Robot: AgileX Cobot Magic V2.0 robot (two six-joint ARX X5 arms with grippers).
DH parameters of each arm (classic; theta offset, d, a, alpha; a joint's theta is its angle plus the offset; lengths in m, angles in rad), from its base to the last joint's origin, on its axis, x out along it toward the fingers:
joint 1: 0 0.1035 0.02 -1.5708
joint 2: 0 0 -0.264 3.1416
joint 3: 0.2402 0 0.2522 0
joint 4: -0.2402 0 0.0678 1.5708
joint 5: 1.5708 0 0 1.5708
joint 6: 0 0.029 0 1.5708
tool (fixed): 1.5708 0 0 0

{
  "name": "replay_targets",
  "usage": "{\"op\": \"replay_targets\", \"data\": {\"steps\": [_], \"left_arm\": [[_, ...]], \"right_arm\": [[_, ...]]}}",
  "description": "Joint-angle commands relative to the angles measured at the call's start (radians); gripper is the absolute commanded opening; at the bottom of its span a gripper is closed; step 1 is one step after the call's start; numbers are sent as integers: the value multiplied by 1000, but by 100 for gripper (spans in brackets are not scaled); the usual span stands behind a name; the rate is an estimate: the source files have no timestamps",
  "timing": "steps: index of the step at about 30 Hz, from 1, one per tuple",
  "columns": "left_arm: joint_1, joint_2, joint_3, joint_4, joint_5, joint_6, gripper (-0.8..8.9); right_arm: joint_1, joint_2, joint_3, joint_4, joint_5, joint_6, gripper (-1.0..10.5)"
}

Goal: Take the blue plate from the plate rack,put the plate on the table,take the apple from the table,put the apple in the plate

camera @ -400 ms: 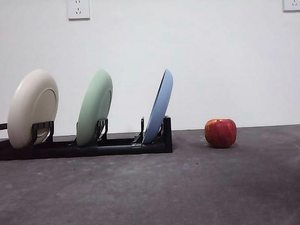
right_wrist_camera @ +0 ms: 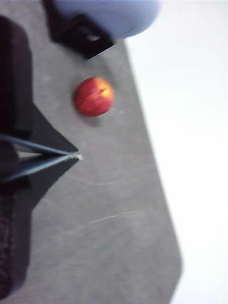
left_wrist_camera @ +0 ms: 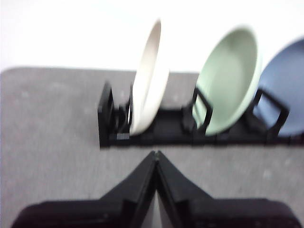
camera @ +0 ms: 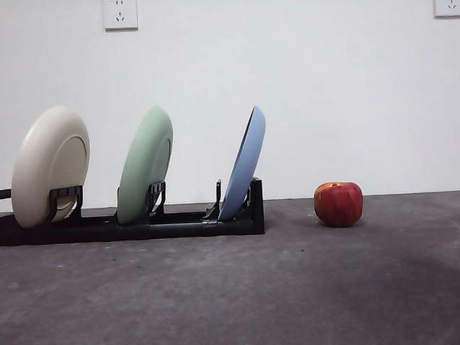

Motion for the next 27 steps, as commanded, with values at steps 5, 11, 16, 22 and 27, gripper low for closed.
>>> {"op": "replay_targets", "data": {"steps": [5,11,16,22,27], "left_arm": [[2,113,166,4,3,-35,-8],[1,331,347,-8,4,-35,-8],[1,540,536,-117,4,-35,-5],[1,769,763,-289,10,-48,-4],[1,929,909,-338,166,-59,-5]], "right_arm": [[-1,68,175,-95,0,15,-12],[-1,224,368,-287,8,15,-12],[-1,384,542,-435,7,14,-11],[-1,539,701,-523,3,15,1],[-1,647,758,-557,-26,15,1]]}}
